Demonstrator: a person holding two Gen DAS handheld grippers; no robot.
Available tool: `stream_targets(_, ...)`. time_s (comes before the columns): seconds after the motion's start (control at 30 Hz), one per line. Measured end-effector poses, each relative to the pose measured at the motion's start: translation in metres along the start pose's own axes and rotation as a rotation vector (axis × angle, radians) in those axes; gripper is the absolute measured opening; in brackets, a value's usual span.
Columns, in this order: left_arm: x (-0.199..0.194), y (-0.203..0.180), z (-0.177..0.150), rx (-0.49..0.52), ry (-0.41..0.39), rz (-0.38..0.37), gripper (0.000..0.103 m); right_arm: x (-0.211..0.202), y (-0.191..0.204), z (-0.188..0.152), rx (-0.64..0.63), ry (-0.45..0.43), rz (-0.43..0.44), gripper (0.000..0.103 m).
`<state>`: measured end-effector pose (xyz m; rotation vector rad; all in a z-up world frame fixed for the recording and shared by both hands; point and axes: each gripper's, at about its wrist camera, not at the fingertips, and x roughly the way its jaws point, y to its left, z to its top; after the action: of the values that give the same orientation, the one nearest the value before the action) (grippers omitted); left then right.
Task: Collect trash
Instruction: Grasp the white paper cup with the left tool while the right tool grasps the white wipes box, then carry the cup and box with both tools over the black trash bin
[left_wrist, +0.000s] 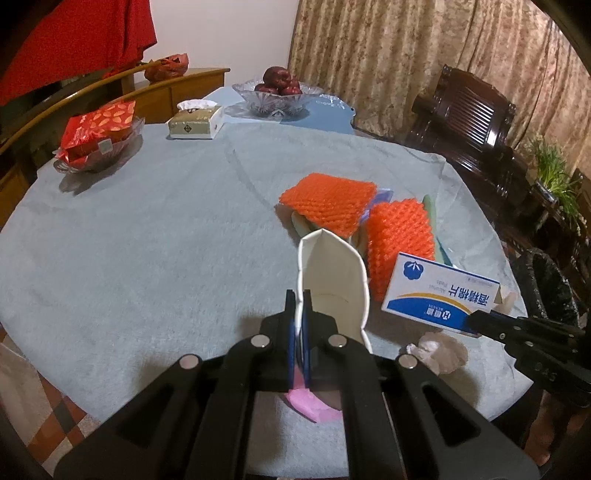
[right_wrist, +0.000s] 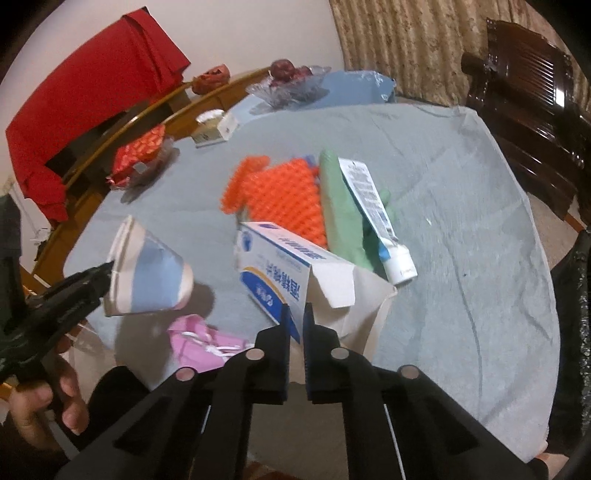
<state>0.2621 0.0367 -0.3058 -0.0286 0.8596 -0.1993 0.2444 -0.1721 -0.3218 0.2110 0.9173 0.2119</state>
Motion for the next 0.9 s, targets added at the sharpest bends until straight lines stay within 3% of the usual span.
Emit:
stream_targets(0.27, -0.025, -0.004, 0.006, 0.014, -0.038, -0.007, 0.003, -0.037, 0.006, 0.002, -0.013, -0.05, 0.006, 0.001)
stream_targets(0.9, -0.08, -0.067, 0.008, 0.115, -0.117, -0.097, 0.003, -0.129, -0.025, -0.007, 0.052, -0.193, -0.14, 0.001)
